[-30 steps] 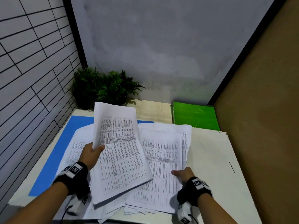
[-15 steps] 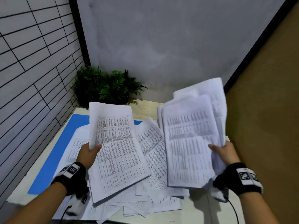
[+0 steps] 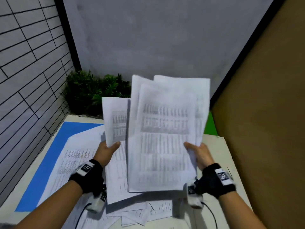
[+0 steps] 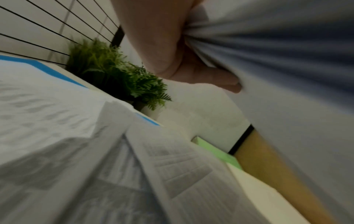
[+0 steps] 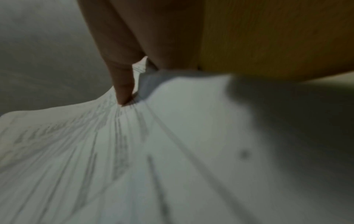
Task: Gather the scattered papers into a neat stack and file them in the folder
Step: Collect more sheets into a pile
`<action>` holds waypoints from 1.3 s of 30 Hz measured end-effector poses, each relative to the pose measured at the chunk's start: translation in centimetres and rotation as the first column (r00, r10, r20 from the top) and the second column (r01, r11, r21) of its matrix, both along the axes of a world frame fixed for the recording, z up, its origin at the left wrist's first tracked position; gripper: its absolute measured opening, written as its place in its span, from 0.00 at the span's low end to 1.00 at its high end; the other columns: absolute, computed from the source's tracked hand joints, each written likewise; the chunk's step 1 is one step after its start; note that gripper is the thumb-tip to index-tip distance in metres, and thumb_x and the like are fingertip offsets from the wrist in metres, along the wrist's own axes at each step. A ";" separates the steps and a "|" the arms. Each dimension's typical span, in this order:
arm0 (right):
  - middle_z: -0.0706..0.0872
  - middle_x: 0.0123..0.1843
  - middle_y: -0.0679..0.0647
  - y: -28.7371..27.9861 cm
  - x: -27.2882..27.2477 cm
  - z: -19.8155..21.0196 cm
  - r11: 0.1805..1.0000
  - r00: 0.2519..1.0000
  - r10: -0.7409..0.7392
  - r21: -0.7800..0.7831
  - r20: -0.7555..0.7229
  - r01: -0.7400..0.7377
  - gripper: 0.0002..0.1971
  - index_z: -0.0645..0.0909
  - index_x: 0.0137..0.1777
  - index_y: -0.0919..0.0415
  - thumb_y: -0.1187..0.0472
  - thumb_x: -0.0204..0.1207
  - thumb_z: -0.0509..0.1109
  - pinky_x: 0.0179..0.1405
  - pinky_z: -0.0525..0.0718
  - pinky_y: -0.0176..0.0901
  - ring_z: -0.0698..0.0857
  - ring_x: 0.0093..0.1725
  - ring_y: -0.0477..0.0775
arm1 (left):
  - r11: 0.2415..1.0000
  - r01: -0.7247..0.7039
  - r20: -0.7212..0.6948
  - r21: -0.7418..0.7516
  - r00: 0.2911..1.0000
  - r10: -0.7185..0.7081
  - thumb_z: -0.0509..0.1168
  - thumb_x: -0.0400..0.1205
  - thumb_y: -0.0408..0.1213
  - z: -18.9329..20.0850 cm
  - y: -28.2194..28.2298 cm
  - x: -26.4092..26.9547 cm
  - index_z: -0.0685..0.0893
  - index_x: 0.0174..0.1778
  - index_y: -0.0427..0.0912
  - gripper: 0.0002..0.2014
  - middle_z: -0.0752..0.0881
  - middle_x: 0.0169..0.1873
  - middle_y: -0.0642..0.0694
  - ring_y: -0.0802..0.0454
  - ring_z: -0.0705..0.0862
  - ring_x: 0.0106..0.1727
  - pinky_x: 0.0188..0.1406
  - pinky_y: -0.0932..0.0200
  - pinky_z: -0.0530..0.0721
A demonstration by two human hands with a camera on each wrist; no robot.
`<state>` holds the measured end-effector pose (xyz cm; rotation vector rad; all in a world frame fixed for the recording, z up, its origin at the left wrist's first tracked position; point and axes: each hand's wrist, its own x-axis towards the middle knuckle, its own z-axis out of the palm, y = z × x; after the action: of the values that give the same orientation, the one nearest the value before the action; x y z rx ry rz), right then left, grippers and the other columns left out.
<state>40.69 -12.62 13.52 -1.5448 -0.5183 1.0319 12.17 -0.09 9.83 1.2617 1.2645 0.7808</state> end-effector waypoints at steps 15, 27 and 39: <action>0.89 0.27 0.40 2.2 -3.5 -0.7 0.967 0.993 -0.017 0.253 0.119 -0.014 0.14 0.80 0.43 0.60 0.80 0.68 0.69 0.33 0.84 0.29 0.87 0.31 0.37 | 0.996 0.051 0.278 0.078 0.958 -0.071 0.62 0.79 0.28 4.3 0.2 1.6 0.82 0.50 0.44 0.08 0.91 0.31 0.63 0.67 0.88 0.36 0.35 0.72 0.85; 0.87 0.50 0.49 1.9 -1.2 -1.1 0.935 0.968 0.105 0.309 0.227 -0.174 0.41 0.73 0.57 0.53 0.53 0.41 0.88 0.41 0.83 0.28 0.87 0.45 0.35 | 0.989 0.145 0.265 -0.013 0.955 -0.137 0.78 0.40 0.49 3.3 0.0 1.3 0.81 0.45 0.46 0.36 0.88 0.44 0.45 0.42 0.85 0.53 0.65 0.39 0.79; 0.88 0.26 0.35 1.9 -0.8 -2.6 0.983 0.928 0.025 0.162 0.373 -0.091 0.18 0.84 0.39 0.59 0.80 0.75 0.59 0.33 0.84 0.29 0.82 0.28 0.33 | 0.982 0.174 0.254 0.076 0.949 -0.188 0.80 0.42 0.60 2.8 0.7 0.9 0.84 0.43 0.51 0.35 0.92 0.34 0.61 0.60 0.90 0.41 0.40 0.66 0.88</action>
<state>39.93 -10.74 10.94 -1.5769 -0.8984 0.7151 13.12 0.63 12.65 1.2525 0.9085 0.8212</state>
